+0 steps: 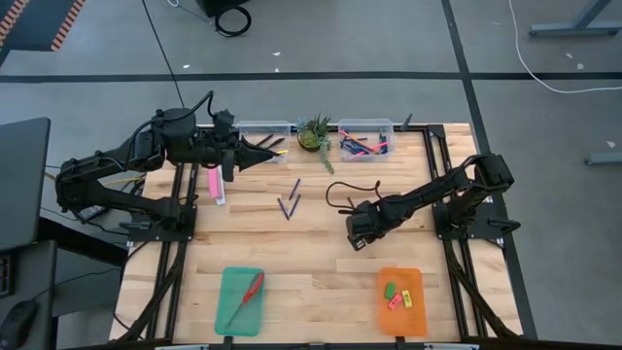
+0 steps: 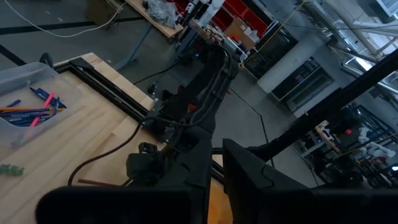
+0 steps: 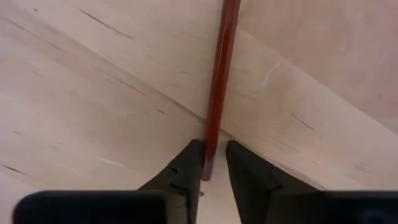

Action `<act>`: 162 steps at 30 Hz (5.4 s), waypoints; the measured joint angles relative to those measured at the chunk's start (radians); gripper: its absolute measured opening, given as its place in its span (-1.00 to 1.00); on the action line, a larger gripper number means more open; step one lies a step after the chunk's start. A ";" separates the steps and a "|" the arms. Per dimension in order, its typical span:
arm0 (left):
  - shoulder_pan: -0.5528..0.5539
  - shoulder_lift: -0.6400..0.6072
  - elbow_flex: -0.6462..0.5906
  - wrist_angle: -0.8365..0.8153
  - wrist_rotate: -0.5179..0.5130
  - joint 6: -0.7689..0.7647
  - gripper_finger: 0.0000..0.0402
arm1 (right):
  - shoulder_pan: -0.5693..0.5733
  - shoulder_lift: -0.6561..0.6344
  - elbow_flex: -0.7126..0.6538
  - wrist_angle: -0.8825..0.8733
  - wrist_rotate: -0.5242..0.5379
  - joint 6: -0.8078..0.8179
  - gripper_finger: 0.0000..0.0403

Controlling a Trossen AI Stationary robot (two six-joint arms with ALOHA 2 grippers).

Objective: Sort crayons/erasers/pens/pencils in bins
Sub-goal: Put the brown pencil into the right transparent bin

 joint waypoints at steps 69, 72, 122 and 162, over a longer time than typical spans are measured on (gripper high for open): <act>0.034 0.000 0.000 0.002 0.058 0.186 -0.80 | -0.403 0.006 0.313 -0.111 -0.070 -0.277 -0.82; 0.034 0.000 0.000 0.006 0.056 0.190 -0.78 | -0.403 0.016 0.314 -0.052 -0.055 -0.309 -0.77; 0.033 0.047 0.000 0.135 -0.021 0.030 -0.58 | -0.496 0.191 0.367 0.014 -0.022 -0.447 0.14; 0.031 0.066 0.001 0.172 -0.044 -0.018 -0.61 | -0.427 0.234 0.314 0.001 0.020 -0.449 -0.71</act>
